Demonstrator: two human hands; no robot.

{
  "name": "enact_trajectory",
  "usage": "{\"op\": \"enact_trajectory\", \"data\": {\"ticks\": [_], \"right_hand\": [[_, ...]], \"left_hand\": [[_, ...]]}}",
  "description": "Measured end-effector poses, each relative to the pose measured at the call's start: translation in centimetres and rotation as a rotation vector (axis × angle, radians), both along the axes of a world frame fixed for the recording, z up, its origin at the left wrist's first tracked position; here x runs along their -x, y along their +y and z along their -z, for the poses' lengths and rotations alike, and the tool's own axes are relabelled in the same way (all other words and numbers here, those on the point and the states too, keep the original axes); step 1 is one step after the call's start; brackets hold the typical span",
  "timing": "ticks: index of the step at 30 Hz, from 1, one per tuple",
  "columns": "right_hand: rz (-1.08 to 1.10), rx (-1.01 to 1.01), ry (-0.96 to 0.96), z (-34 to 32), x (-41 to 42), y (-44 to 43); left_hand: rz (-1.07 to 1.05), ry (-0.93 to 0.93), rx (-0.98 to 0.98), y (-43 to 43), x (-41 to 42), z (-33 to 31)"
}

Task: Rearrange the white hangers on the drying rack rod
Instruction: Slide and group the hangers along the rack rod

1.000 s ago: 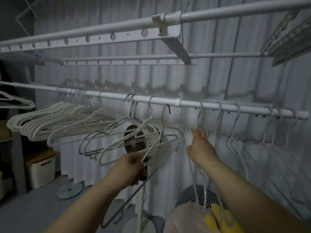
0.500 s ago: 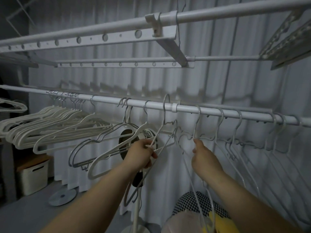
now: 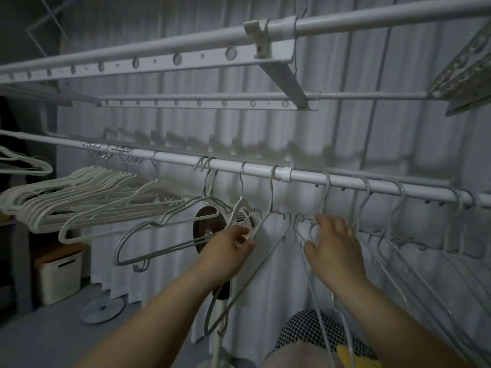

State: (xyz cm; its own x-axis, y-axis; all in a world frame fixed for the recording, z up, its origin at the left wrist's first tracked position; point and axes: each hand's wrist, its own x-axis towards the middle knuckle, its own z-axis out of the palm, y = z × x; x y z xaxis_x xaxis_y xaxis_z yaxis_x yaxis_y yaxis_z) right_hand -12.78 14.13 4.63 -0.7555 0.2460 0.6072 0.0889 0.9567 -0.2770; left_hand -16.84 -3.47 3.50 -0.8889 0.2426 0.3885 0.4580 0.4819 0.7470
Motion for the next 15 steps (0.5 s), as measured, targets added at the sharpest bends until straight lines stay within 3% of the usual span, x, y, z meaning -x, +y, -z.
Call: {"op": "enact_trajectory", "data": {"ticks": [4, 7, 12, 15], "right_hand": [[-0.028, -0.064, 0.140, -0.9, 0.5, -1.5], [-0.079, -0.108, 0.152, -1.5, 1.2, -2.9], [-0.087, -0.116, 0.149, -2.8, 2.9, -5.3], [-0.055, -0.153, 0.168, -4.2, 4.6, -7.2]], "left_hand": [[-0.092, 0.336, 0.026, -2.2, -1.4, -0.4], [-0.147, 0.489, 0.006, -4.5, -1.0, -1.2], [-0.305, 0.454, -0.004, -9.2, 3.2, -1.1], [-0.326, 0.392, 0.099, -11.5, 5.6, -0.6]]}}
